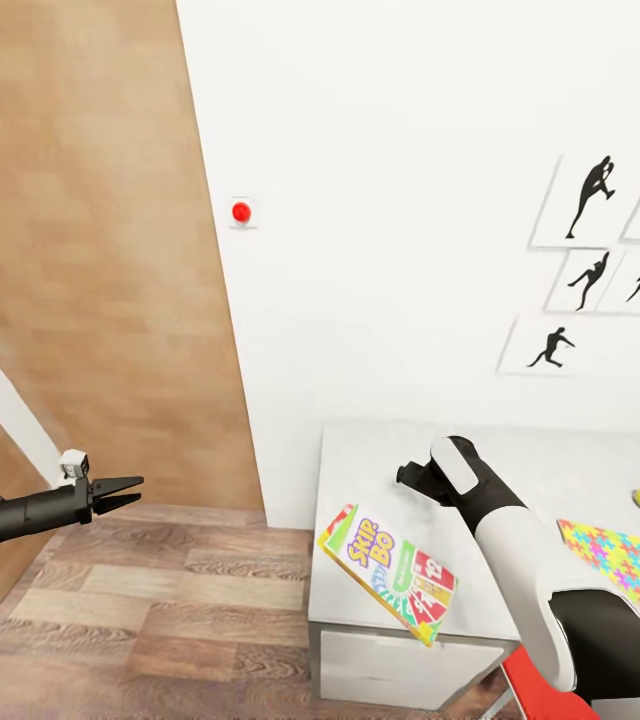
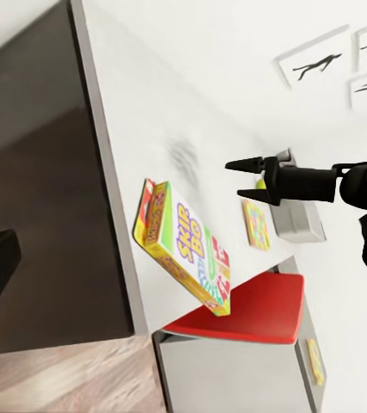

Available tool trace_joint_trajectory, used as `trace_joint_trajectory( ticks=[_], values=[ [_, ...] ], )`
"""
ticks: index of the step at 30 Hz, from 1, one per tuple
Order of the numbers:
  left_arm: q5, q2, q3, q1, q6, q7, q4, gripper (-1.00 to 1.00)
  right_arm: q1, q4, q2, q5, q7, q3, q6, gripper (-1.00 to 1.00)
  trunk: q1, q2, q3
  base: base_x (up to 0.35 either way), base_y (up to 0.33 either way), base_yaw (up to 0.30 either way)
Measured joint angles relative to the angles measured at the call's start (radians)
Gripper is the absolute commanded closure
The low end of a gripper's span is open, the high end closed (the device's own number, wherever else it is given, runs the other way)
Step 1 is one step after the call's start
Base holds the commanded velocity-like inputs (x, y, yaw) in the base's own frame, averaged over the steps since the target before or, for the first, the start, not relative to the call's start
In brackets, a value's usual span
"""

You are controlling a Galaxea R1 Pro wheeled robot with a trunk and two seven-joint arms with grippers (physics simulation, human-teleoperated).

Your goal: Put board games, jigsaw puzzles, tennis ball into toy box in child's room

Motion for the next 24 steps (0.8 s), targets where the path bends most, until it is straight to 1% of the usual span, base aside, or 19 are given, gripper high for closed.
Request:
trace_joint_trajectory(
  ticks=[24],
  values=[
    [-0.001,-0.001,-0.001,0.000,0.000,0.001,0.000,-1.00,-0.003,0.000,-0.001,0.003,0.000,-0.001,0.000,-1.00,0.000,0.000,-0.039,-0.003,0.002,0.000]
  ],
)
